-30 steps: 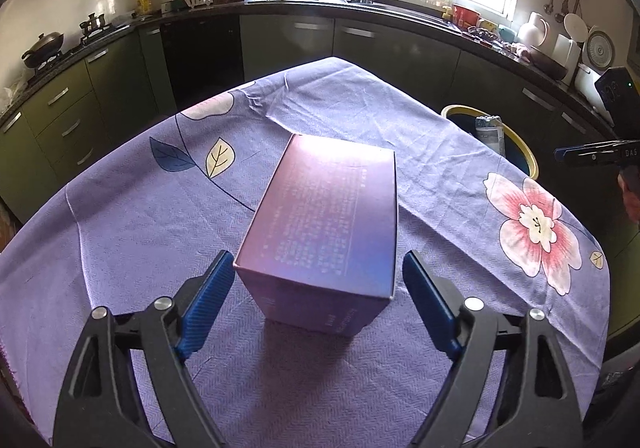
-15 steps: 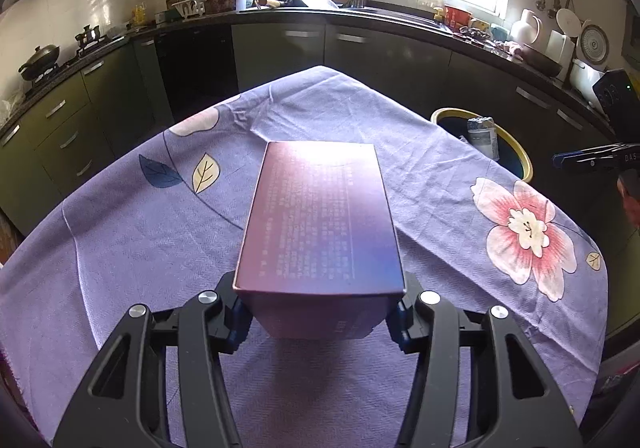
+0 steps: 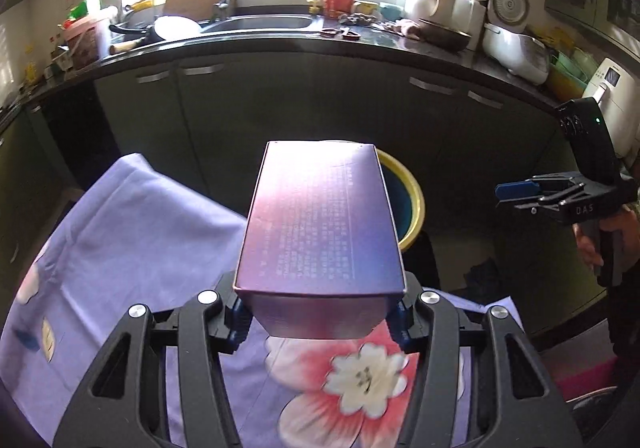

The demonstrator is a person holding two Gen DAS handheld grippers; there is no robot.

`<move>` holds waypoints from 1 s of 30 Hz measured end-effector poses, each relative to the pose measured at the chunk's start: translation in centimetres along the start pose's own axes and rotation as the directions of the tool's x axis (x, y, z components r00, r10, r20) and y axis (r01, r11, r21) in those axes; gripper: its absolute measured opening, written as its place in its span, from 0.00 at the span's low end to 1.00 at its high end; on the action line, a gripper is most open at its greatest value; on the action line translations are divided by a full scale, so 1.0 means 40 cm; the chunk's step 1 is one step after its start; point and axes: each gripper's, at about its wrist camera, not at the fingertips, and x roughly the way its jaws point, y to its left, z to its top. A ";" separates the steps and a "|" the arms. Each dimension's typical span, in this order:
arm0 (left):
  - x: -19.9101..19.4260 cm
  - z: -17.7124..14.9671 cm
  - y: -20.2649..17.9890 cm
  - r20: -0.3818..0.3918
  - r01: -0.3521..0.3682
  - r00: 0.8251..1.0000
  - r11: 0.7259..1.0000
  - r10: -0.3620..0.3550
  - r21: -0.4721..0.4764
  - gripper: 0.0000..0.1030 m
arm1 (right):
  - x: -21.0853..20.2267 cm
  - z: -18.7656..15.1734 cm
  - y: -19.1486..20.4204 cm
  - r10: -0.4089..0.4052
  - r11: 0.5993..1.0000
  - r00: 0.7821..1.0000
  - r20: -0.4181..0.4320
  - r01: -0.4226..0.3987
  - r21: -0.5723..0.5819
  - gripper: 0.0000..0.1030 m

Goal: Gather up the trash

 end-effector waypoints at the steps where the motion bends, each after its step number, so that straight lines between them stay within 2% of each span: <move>1: 0.037 0.026 -0.015 -0.010 0.017 1.000 1.000 -0.017 0.004 0.50 | -0.007 -0.005 -0.023 -0.007 1.000 1.000 0.004 0.007 0.016 0.69; 6: 0.222 0.131 -0.062 -0.068 0.030 0.997 1.000 -0.030 0.001 0.52 | -0.026 -0.021 -0.095 -0.024 0.997 1.000 0.011 0.023 0.070 0.69; 8: 0.277 0.153 -0.063 -0.091 0.004 0.996 1.000 -0.004 -0.009 0.58 | -0.024 -0.024 -0.108 -0.021 0.997 1.000 0.008 0.021 0.077 0.69; 9: 0.291 0.158 -0.061 -0.096 -0.014 0.995 1.000 0.013 -0.014 0.63 | -0.022 -0.028 -0.110 -0.019 0.997 1.000 0.006 0.019 0.076 0.70; 12: 0.286 0.155 -0.050 -0.087 -0.020 0.996 0.999 0.016 -0.050 0.63 | -0.011 -0.030 -0.105 -0.005 0.998 1.000 0.000 0.005 0.068 0.70; 17: 0.167 0.109 -0.041 -0.032 -0.051 0.998 0.996 0.048 -0.071 0.67 | -0.002 -0.033 -0.078 0.016 0.999 1.000 -0.005 -0.016 0.038 0.70; 22: -0.030 0.007 -0.043 0.068 -0.105 0.991 0.986 0.114 -0.130 0.86 | 0.024 -0.043 -0.033 0.062 0.998 0.998 -0.020 -0.062 0.004 0.70; 26: -0.202 -0.109 -0.055 0.149 -0.200 0.961 0.960 0.231 -0.196 0.91 | 0.039 -0.059 0.028 0.089 0.994 0.996 -0.031 -0.090 -0.054 0.70; 30: -0.345 -0.234 -0.066 0.177 -0.287 0.921 0.913 0.346 -0.290 0.93 | 0.023 -0.085 0.102 0.106 0.985 0.994 -0.004 -0.105 -0.134 0.75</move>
